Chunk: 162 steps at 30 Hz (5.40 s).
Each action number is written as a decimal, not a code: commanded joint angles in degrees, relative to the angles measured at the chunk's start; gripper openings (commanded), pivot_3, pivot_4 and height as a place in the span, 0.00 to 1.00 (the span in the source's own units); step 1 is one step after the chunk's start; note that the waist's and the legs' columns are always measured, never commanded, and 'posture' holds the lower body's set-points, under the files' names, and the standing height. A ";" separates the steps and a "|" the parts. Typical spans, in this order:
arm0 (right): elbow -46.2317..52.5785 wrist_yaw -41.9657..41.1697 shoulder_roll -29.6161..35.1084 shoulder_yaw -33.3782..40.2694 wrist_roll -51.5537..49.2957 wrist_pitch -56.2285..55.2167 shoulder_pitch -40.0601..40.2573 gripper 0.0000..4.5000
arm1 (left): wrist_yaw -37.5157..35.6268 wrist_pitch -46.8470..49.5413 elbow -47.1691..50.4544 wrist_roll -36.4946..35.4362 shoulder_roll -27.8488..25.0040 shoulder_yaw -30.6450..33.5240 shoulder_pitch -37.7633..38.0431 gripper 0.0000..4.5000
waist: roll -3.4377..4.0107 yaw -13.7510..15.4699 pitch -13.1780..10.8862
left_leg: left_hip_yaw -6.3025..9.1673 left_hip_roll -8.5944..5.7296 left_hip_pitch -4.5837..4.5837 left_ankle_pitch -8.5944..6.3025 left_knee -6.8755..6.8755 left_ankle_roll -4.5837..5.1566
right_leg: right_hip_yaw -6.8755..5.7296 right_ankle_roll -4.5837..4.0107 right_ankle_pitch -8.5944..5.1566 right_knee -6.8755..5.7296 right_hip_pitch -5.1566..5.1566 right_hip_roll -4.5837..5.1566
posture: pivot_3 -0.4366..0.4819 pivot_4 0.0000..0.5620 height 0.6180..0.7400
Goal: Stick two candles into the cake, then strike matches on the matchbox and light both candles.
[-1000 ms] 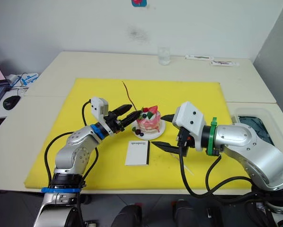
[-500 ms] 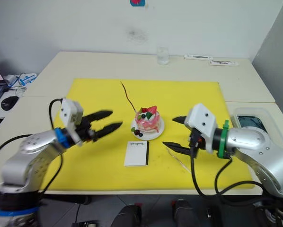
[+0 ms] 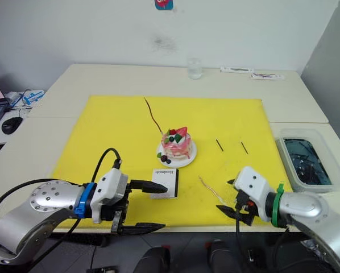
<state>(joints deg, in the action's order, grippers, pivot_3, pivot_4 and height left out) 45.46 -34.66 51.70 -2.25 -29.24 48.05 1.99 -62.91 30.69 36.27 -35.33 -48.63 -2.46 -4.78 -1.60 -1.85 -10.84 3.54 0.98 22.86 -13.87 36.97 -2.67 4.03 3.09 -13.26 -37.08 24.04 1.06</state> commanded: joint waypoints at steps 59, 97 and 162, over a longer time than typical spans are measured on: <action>-25.93 -28.59 9.97 24.66 12.70 -26.78 19.44 0.38 | 4.43 5.29 0.92 -6.99 5.33 -3.11 -12.32 1.00 | -0.01 0.08 0.01 | -0.01 -0.10 -0.45 0.00 0.07 0.00 | 0.06 0.08 0.04 0.04 -0.59 0.03 | 0.48 0.27 1.00; -20.88 -33.67 29.45 -6.88 17.39 -0.97 -10.78 0.57 | 10.59 0.60 3.65 5.75 8.09 -8.89 -8.66 1.00 | 0.01 0.06 -0.02 | -0.04 -0.11 -0.40 -0.01 0.05 0.00 | 0.05 0.06 0.02 0.08 -0.50 0.08 | 0.48 0.27 1.00; -44.74 3.35 -46.06 -3.20 14.98 -41.95 -26.50 0.01 | 19.46 4.34 -5.56 0.02 11.01 8.77 -9.78 1.00 | 0.00 -0.19 -0.08 | 0.17 -0.07 -0.31 0.01 -0.02 0.00 | -0.01 0.21 0.23 -0.08 -0.41 -0.04 | 0.48 0.27 1.00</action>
<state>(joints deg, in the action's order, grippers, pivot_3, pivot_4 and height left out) -0.13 -31.50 5.80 -5.62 -14.54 7.66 -24.61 -43.25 35.01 29.21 -34.44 -37.13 6.28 -13.69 -1.61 -2.04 -10.92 3.72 0.91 22.54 -13.86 36.95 -2.67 4.02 3.24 -13.07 -37.15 23.63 1.02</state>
